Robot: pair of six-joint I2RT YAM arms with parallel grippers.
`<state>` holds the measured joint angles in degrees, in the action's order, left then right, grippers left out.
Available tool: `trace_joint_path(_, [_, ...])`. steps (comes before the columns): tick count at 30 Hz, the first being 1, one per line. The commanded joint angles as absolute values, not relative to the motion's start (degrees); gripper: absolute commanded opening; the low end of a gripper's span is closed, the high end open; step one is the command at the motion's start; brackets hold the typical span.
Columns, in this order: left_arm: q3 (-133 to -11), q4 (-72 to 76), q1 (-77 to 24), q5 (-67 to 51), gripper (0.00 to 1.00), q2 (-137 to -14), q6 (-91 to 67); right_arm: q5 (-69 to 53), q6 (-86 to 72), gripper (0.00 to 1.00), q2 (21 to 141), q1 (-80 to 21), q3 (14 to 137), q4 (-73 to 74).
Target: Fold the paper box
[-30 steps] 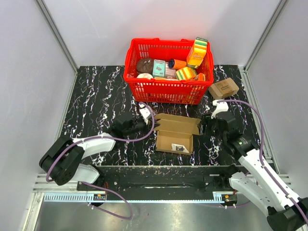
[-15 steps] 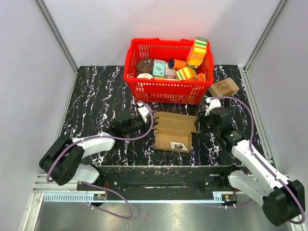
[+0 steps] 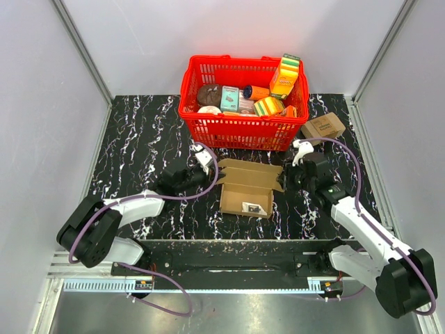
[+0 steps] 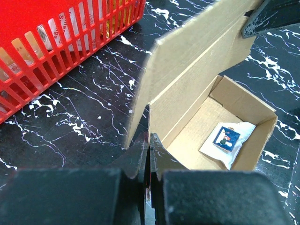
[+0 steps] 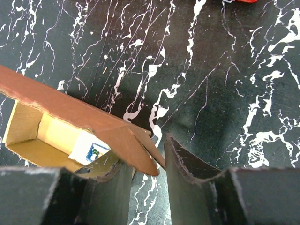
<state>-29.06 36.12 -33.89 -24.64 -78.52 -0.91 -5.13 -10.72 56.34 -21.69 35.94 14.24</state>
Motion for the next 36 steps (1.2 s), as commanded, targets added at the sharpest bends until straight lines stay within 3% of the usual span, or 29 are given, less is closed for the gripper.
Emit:
trace_joint_path(1, [-29.5,40.3,-33.6,-25.0,0.00,-78.8,-2.1,-9.2,-10.8,0.37,57.5,-21.4,37.1,12.5])
trace_joint_path(11, [-30.0,40.1,-33.6,-25.0,0.00,-79.2,-3.2,-10.5,-11.1,0.40,58.8,-21.4,37.5,13.3])
trace_joint_path(18, [-30.1,40.1,-33.6,-24.8,0.00,-79.5,-4.9,-11.1,-11.3,0.28,58.5,-21.4,37.4,13.2])
trace_joint_path(21, [-31.0,38.9,-33.6,-20.8,0.00,-79.6,-8.2,-11.4,-11.4,0.21,58.0,-21.4,37.6,13.4])
trace_joint_path(28, [-34.7,30.2,-34.6,-12.0,0.03,-78.8,-12.5,-12.1,-13.7,0.14,57.7,-21.5,38.4,13.4])
trace_joint_path(36, [-39.8,21.1,-42.6,5.9,0.07,-77.4,-12.9,-8.0,-16.6,0.06,56.3,-21.5,38.8,12.0])
